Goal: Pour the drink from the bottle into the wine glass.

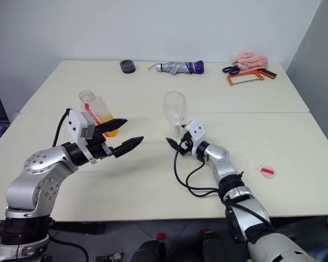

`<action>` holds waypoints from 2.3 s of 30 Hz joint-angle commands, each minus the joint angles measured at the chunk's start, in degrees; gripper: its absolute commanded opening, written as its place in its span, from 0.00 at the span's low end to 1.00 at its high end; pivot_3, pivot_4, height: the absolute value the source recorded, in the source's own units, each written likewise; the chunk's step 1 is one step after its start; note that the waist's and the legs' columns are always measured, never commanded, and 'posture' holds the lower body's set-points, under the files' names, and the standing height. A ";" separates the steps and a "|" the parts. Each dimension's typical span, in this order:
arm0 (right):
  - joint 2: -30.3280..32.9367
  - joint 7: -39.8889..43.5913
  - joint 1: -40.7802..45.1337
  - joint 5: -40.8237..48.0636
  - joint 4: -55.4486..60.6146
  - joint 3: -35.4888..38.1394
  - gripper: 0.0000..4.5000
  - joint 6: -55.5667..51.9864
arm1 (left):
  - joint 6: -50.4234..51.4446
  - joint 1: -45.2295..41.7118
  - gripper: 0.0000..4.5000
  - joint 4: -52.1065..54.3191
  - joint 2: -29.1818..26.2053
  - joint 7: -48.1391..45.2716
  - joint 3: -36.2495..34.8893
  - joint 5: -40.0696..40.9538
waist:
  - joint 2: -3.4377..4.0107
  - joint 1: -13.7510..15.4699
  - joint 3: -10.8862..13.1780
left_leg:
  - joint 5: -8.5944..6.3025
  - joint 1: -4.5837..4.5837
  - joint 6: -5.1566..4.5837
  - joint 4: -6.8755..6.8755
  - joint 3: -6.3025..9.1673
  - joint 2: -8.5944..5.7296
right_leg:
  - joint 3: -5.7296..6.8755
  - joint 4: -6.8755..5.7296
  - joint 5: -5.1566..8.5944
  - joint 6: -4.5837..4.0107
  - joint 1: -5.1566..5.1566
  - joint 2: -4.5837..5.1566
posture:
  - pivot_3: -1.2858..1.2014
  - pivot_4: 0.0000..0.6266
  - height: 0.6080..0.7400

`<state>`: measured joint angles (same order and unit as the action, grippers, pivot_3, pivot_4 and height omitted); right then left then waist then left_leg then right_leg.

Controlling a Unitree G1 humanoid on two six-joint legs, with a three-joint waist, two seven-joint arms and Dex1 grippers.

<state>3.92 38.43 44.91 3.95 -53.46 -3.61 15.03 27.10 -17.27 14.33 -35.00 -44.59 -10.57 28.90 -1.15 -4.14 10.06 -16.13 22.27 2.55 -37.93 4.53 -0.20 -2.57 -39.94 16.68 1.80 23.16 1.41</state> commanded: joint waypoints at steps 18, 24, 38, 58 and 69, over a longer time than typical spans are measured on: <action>19.85 12.45 -29.12 10.32 70.72 -5.67 0.99 -30.36 | -16.70 10.10 1.00 -10.79 9.97 21.72 -5.19 -14.02 | -0.05 1.45 -0.03 | -0.01 0.07 -0.02 -0.06 0.16 0.01 | 0.16 0.04 0.00 0.04 -0.04 -0.09 | 0.52 0.24 1.00; 19.56 10.95 -27.78 11.67 75.36 -7.91 0.99 -34.29 | -19.36 3.65 1.00 -19.01 8.20 21.17 -5.04 -14.82 | -0.06 2.31 -0.03 | -0.01 0.10 0.00 -0.08 0.17 -0.03 | 0.18 0.05 0.00 0.03 -0.04 -0.02 | 0.52 0.24 1.00; 19.15 9.65 -25.63 11.86 76.00 -9.99 0.99 -35.36 | -22.61 -7.03 1.00 -32.46 6.13 19.22 -5.17 -15.57 | -0.09 2.30 -0.02 | 0.00 0.11 0.00 -0.08 0.16 -0.10 | 0.20 0.07 0.00 0.03 -0.02 -0.03 | 0.52 0.24 1.00; 18.74 10.35 -20.36 16.12 76.99 -10.43 0.99 -39.68 | -23.85 -19.44 1.00 -49.72 5.47 20.35 -3.69 -18.03 | -0.12 2.29 -0.03 | 0.00 0.14 0.01 -0.11 0.19 -0.13 | 0.22 0.05 0.00 0.03 0.01 -0.03 | 0.52 0.24 1.00; 18.58 9.21 -20.12 15.82 77.08 -10.51 1.00 -39.45 | -27.36 -26.39 0.46 -61.20 5.10 17.58 -2.60 -18.97 | -0.13 2.26 -0.03 | 0.00 0.16 0.01 -0.12 0.18 -0.18 | 0.23 0.05 0.00 0.03 0.03 -0.04 | 0.52 0.24 1.00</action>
<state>22.67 48.04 23.73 19.14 21.42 -14.77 -24.61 1.68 -41.99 -46.46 -28.64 -26.73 -13.31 10.60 -1.28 -1.89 10.03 -16.13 22.44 2.57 -38.05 4.71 -0.38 -2.34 -39.89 16.68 1.83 23.20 1.37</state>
